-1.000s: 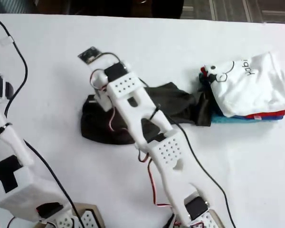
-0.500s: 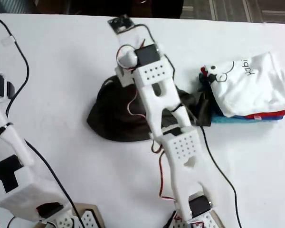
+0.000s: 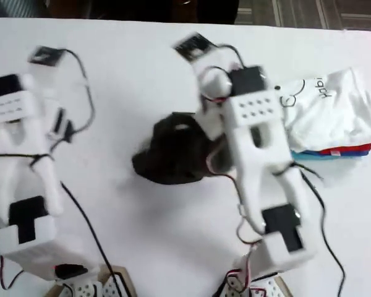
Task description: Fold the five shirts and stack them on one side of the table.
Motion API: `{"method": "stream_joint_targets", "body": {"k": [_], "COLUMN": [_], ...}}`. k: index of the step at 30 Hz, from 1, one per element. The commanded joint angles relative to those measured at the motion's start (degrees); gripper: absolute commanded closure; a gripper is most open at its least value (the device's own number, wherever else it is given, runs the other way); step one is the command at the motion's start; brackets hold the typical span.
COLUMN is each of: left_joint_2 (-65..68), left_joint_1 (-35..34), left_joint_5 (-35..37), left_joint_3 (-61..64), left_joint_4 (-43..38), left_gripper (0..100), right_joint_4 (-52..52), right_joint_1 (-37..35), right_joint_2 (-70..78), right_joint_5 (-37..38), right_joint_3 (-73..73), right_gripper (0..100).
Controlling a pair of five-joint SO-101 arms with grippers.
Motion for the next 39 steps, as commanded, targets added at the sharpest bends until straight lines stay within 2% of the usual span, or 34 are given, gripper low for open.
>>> {"method": "stream_joint_targets", "body": {"k": [1,5,10,19,32,39], "left_joint_2": [-2.5,-3.0,-2.7,-3.1,-2.5,-1.8], "left_joint_1": [8.8,16.9,23.3,34.5,43.7,44.7], "left_joint_5": [-0.1,0.3,0.3,0.4,1.8,1.8], "left_joint_3": [2.3,2.2,2.4,2.1,2.6,4.2], "left_joint_4": [-2.3,-1.6,-1.2,3.0,-7.5,-10.5], "left_gripper": [82,82,82,82,82,82], "right_joint_4": [-5.3,-9.3,-15.0,-16.5,-16.1,-16.1], "right_joint_1": [5.0,10.0,13.8,14.0,14.1,14.1], "right_joint_2": [-8.9,-15.9,-24.8,-28.9,-29.2,-29.3], "right_joint_5": [4.4,7.2,7.6,7.3,7.1,7.1], "right_joint_3": [13.6,26.0,36.6,41.1,41.1,41.1], "right_gripper": [97.8,97.8,97.8,97.8,97.8,97.8]}}
